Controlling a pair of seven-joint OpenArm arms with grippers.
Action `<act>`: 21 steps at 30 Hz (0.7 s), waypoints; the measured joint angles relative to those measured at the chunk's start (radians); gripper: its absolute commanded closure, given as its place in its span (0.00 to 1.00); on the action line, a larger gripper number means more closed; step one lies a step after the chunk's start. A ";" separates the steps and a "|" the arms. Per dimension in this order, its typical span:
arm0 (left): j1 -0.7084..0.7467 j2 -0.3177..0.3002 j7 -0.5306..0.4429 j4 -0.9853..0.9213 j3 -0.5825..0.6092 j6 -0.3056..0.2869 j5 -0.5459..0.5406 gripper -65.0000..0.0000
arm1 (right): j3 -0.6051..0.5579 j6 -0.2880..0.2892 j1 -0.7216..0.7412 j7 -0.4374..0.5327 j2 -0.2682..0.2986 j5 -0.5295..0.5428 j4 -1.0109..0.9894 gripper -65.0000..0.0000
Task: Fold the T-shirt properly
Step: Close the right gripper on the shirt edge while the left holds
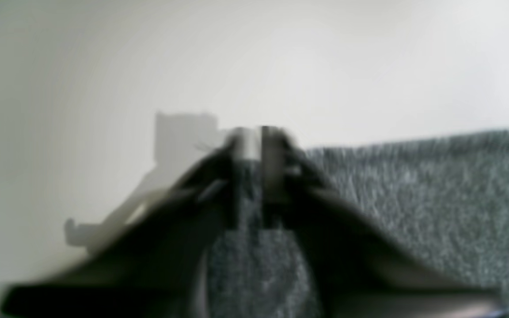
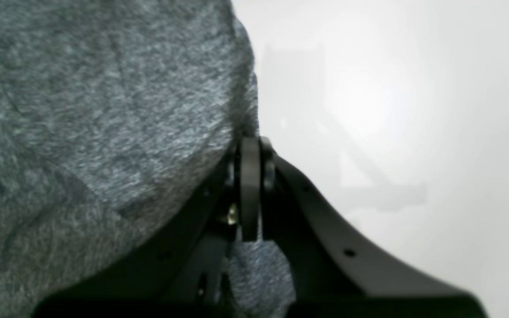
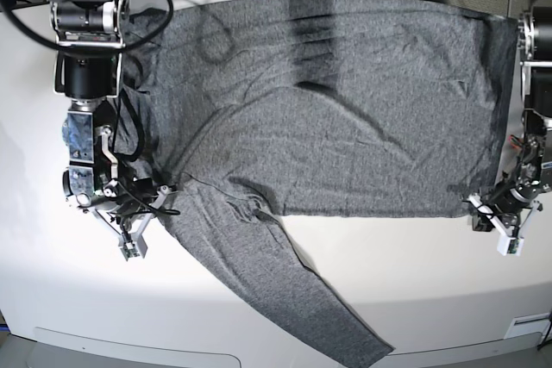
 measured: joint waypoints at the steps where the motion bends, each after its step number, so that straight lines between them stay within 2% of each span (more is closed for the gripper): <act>1: 0.000 -0.003 -0.001 0.000 0.000 0.001 0.001 0.58 | 0.000 0.000 -0.001 -0.002 0.001 0.010 0.000 1.00; 3: 0.000 -0.002 -0.001 0.000 0.000 0.011 0.001 0.54 | 0.000 0.000 -0.002 -0.006 0.001 0.014 0.000 1.00; 12: 0.000 -0.002 0.002 0.000 0.000 0.002 0.001 0.54 | 0.000 0.000 0.000 -0.006 0.000 0.016 0.000 1.00; 16: 0.000 -0.001 0.058 0.000 0.000 0.001 0.001 0.54 | 0.000 0.000 0.000 -0.006 0.001 0.016 0.000 1.00; 19: 0.000 -0.002 0.058 0.000 0.000 0.001 0.001 0.54 | 0.000 0.000 0.000 -0.006 0.000 0.016 0.000 1.00; 21: -0.003 -0.002 0.058 -0.002 0.000 0.001 0.001 0.50 | 0.000 0.000 0.000 -0.011 0.000 0.016 0.000 1.00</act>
